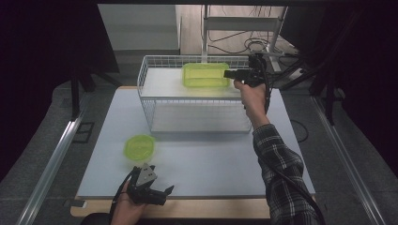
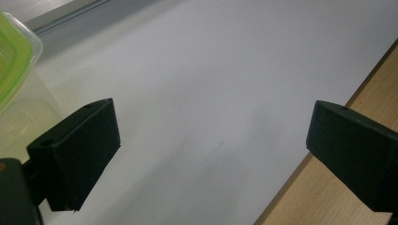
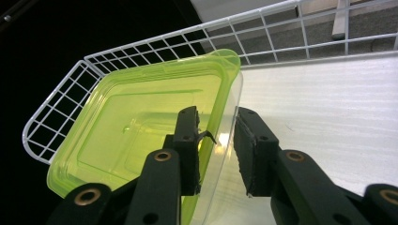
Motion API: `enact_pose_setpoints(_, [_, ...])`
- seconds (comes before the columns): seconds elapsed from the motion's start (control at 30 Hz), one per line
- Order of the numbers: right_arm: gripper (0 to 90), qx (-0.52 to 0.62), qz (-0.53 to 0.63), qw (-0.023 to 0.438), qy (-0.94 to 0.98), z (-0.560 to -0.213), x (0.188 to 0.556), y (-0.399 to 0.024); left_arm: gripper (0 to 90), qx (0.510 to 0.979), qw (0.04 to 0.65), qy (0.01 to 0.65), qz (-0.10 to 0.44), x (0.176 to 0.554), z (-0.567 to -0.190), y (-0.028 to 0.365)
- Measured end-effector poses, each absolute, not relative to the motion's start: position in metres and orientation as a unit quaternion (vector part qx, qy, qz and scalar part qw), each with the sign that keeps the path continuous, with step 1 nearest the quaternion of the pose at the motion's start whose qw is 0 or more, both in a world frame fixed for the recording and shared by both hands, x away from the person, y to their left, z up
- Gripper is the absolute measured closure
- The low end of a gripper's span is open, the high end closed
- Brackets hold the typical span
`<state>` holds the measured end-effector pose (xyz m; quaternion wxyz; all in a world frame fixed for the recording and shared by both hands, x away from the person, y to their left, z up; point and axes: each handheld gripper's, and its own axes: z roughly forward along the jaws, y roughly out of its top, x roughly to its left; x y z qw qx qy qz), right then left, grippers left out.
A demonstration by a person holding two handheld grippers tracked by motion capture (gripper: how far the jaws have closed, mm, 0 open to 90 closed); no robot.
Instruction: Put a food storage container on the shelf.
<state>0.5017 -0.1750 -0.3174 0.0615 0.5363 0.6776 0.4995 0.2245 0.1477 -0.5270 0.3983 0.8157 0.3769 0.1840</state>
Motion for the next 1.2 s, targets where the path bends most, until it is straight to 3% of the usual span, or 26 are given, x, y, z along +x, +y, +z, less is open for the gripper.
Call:
enact_pose_setpoints(0.33, [58.5, 0.524, 0.478, 0.088, 0.700, -0.315, 0.503, -0.172, 3.0, 0.816, 0.399, 0.377, 0.183, 0.224, -0.527, 0.148])
enact_pose_setpoints(0.7, [41.1, 0.481, 0.474, 0.115, 0.729, -0.306, 0.488, -0.174, 2.2, 0.811, 0.403, 0.385, 0.181, 0.225, -0.526, 0.149])
enact_pose_setpoints(1.2, [25.4, 0.439, 0.482, 0.111, 0.750, -0.307, 0.461, -0.181, 2.7, 0.801, 0.416, 0.390, 0.183, 0.225, -0.526, 0.151])
